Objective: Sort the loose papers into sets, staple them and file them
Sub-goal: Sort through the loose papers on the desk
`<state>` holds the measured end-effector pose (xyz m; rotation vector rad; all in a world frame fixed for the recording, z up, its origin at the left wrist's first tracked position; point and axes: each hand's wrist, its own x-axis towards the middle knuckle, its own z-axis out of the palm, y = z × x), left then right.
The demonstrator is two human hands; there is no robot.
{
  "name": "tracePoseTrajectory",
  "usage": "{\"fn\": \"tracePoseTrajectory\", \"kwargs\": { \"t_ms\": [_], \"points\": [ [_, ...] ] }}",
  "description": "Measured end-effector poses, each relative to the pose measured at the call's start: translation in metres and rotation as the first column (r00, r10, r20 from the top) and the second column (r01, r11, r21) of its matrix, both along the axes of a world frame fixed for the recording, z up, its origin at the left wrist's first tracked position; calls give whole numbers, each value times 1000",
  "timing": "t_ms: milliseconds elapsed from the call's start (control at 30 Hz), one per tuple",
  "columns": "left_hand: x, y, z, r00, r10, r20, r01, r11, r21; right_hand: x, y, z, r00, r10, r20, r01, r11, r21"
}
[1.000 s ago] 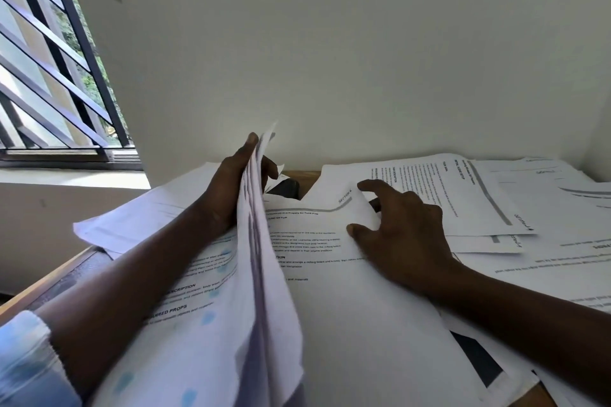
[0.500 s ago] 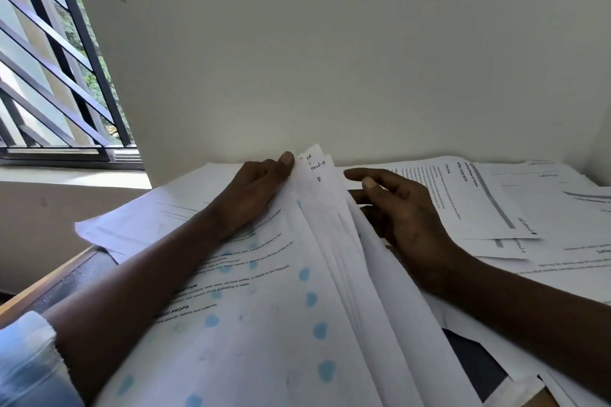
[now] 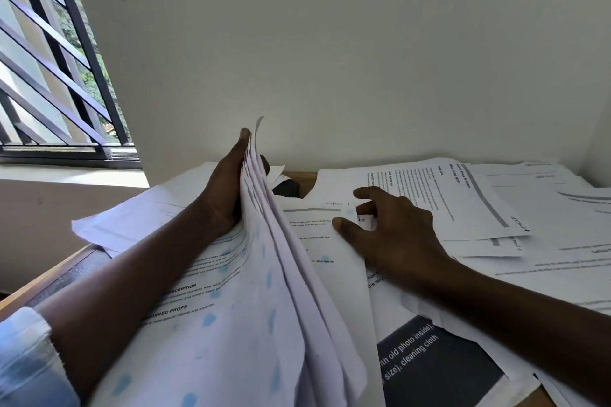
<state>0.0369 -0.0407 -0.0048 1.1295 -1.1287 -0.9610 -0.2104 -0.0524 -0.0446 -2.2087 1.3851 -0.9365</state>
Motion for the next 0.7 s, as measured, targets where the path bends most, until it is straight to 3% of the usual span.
{"fn": "tracePoseTrajectory", "kwargs": {
  "t_ms": [200,267,333,400,467,533,600,700],
  "points": [
    [-17,6,5,999,1,-46,-3,999,-45,1,-10,-7,872,212,440,-244,970,15],
    [-8,1,-2,981,107,162,-95,993,-76,1,-7,-4,793,286,537,-339,941,0],
    [-3,-3,-9,854,275,442,-219,960,-174,0,-2,0,758,341,557,-399,917,-17],
    [-3,-4,-12,627,429,650,-254,902,-350,0,3,6,778,339,529,-426,903,47],
    [-9,0,-12,374,512,774,-250,859,-447,3,7,15,787,282,548,-466,854,230],
    [-12,-1,-13,213,538,816,-246,838,-488,5,8,25,804,281,524,-510,780,363],
    [-17,-2,-11,186,543,819,-277,829,-486,6,10,31,802,339,491,-555,726,407],
    [-23,-2,-5,247,578,778,-322,806,-496,9,14,25,818,263,511,-514,734,444]
  ]
}}
